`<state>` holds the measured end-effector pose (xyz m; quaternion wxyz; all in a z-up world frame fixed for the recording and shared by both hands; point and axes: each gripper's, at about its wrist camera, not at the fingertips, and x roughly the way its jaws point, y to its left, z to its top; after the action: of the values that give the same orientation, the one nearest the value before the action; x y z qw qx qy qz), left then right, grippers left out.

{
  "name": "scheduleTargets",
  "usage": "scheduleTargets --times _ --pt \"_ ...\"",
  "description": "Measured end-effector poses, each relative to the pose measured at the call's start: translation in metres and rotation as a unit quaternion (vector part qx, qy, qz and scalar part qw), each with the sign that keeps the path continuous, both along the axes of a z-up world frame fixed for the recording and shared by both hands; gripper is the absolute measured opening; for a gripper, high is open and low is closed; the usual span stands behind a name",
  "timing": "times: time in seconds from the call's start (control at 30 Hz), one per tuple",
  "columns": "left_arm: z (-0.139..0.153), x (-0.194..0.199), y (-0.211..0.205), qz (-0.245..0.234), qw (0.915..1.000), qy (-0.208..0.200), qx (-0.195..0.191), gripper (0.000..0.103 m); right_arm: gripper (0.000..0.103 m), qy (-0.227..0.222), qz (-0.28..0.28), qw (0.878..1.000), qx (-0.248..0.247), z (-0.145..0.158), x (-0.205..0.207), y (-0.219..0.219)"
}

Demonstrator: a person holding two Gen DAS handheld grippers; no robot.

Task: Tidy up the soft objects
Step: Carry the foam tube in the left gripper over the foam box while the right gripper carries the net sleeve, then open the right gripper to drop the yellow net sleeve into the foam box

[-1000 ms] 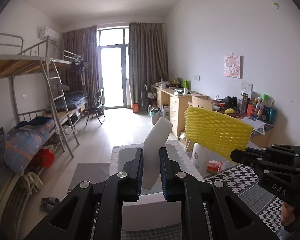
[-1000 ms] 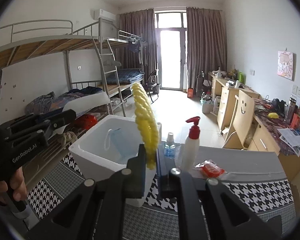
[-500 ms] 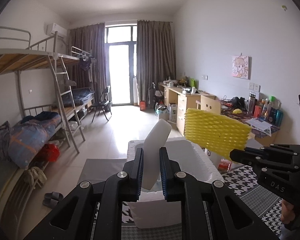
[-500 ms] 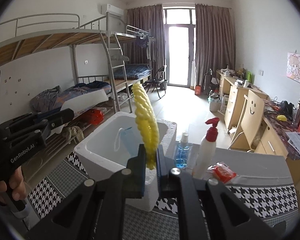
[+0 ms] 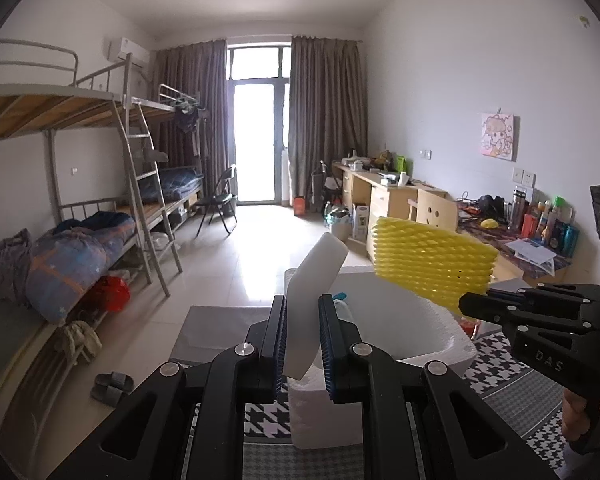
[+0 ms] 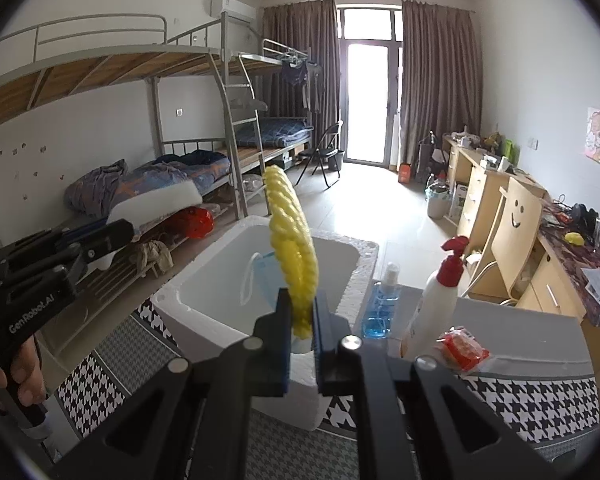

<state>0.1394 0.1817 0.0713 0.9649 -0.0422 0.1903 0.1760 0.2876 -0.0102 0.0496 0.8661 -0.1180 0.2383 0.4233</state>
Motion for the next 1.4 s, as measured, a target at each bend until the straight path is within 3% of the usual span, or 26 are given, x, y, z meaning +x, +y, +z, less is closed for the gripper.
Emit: scheduleTargets --times 0.57,0.6,0.73,1.13,1.2,1.27,1.4 --pt "-0.005 -0.002 0.009 0.006 1.0 0.003 -0.006 0.017 0.014 0.031 0.004 0.999 -0.021 -0.014 0.015 0.019" --pt "-0.005 -0.002 0.009 0.006 1.0 0.003 -0.006 0.017 0.017 0.034 0.003 0.999 -0.022 -0.014 0.017 0.019" --pt "-0.006 -0.001 0.011 0.006 0.9999 0.005 -0.008 0.017 0.066 0.038 0.004 0.999 -0.014 -0.015 0.018 0.016" --pt "-0.005 0.008 0.008 -0.008 0.9999 0.008 -0.006 0.017 0.069 0.029 0.002 1.0 0.0 -0.009 0.015 0.005" --pt "-0.004 0.01 0.007 -0.01 0.9999 0.009 -0.006 0.017 0.074 0.024 0.0 1.0 0.001 -0.009 0.013 0.001" --pt "-0.004 0.012 0.005 -0.015 0.9998 0.01 -0.004 0.017 0.087 0.015 -0.005 1.0 0.001 -0.008 0.011 -0.003" --pt "-0.004 0.018 0.001 -0.021 0.9997 0.013 -0.001 0.017 0.094 -0.001 -0.008 1.0 0.007 -0.006 0.007 -0.012"
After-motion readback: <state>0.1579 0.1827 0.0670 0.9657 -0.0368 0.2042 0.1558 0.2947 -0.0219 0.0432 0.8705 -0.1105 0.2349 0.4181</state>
